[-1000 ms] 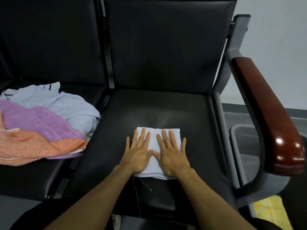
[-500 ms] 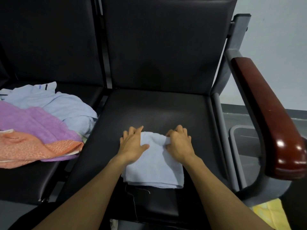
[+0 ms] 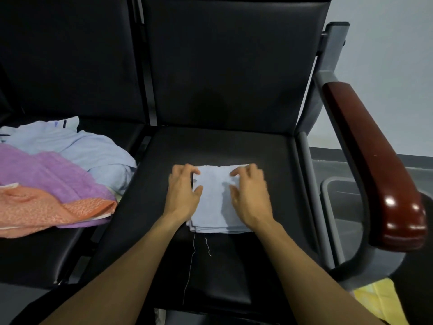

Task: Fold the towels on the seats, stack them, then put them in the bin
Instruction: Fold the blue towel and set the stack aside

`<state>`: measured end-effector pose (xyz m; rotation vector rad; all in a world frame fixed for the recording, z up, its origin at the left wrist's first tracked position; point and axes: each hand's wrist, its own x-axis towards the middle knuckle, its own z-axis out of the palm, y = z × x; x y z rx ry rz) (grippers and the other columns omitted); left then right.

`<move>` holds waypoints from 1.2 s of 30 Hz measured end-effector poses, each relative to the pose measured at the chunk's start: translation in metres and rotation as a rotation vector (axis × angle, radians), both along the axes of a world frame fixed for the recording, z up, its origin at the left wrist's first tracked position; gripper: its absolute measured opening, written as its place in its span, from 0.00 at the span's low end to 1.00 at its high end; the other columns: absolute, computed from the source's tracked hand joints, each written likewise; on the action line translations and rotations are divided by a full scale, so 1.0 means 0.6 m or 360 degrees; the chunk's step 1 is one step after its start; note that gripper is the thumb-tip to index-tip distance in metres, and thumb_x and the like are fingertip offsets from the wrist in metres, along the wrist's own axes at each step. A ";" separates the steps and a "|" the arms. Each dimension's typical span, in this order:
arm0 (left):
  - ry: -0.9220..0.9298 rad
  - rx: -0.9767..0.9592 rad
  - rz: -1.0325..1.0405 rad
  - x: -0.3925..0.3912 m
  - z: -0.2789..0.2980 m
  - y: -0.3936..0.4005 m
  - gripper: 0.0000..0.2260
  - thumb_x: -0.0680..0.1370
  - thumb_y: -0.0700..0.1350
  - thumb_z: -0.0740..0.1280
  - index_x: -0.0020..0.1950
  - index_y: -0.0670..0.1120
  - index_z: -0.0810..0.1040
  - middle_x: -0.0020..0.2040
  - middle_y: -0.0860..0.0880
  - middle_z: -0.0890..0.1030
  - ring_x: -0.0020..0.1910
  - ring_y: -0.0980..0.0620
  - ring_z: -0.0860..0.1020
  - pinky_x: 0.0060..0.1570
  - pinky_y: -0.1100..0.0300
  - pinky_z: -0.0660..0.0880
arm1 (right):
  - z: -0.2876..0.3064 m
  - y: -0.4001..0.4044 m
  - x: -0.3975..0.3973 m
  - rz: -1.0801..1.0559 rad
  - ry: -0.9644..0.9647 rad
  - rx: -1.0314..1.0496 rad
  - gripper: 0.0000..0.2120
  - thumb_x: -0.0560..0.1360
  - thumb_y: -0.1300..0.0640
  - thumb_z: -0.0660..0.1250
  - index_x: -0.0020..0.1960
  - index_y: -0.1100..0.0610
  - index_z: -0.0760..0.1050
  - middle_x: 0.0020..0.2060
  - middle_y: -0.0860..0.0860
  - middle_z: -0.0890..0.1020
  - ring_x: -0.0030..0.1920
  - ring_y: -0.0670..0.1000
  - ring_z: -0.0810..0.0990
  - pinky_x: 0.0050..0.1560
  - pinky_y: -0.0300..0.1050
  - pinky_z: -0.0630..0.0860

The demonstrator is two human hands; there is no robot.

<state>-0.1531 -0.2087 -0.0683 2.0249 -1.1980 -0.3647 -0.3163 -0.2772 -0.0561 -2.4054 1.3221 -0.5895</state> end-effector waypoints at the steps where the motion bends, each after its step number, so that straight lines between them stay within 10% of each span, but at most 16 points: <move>1: -0.0096 0.0077 -0.0078 -0.002 -0.004 0.002 0.11 0.77 0.38 0.71 0.56 0.50 0.77 0.56 0.54 0.71 0.58 0.53 0.72 0.56 0.61 0.72 | -0.007 0.010 0.006 0.0132 0.0171 0.0050 0.16 0.80 0.56 0.64 0.66 0.54 0.70 0.64 0.54 0.69 0.61 0.56 0.70 0.59 0.51 0.72; 4: -0.0297 0.0370 -0.0368 -0.010 -0.014 0.014 0.13 0.80 0.43 0.69 0.64 0.50 0.77 0.63 0.53 0.77 0.66 0.51 0.71 0.66 0.56 0.68 | -0.038 0.039 0.017 0.0330 0.0579 0.0157 0.20 0.81 0.51 0.60 0.72 0.54 0.65 0.71 0.57 0.65 0.70 0.59 0.63 0.68 0.55 0.63; 8: -0.0481 0.0728 -0.0660 -0.014 -0.032 0.010 0.26 0.84 0.48 0.62 0.81 0.52 0.57 0.82 0.52 0.56 0.81 0.51 0.53 0.79 0.49 0.50 | -0.072 0.028 0.018 0.0335 0.0750 0.0330 0.27 0.85 0.49 0.50 0.82 0.52 0.45 0.80 0.58 0.40 0.80 0.58 0.37 0.76 0.63 0.38; 16: -0.0660 0.0796 -0.0668 0.016 -0.064 -0.081 0.29 0.86 0.44 0.51 0.83 0.53 0.39 0.82 0.56 0.36 0.80 0.49 0.33 0.76 0.40 0.32 | -0.106 -0.066 0.053 0.0271 0.0799 0.0189 0.29 0.85 0.45 0.42 0.81 0.50 0.33 0.78 0.54 0.30 0.77 0.54 0.27 0.75 0.61 0.30; 28: -0.0341 0.0627 -0.0477 0.052 -0.020 -0.072 0.30 0.83 0.42 0.61 0.82 0.53 0.52 0.83 0.53 0.44 0.82 0.46 0.43 0.79 0.44 0.41 | -0.028 -0.089 0.098 0.0096 0.0378 0.0183 0.25 0.81 0.58 0.57 0.78 0.55 0.60 0.80 0.55 0.55 0.79 0.56 0.52 0.77 0.59 0.49; 36: -0.0574 0.0859 -0.0104 0.207 0.054 0.141 0.16 0.79 0.44 0.64 0.68 0.50 0.72 0.67 0.45 0.73 0.66 0.42 0.69 0.64 0.47 0.66 | 0.031 0.088 0.267 0.0642 0.0233 0.0237 0.15 0.78 0.55 0.66 0.65 0.54 0.76 0.63 0.55 0.76 0.65 0.58 0.73 0.66 0.55 0.70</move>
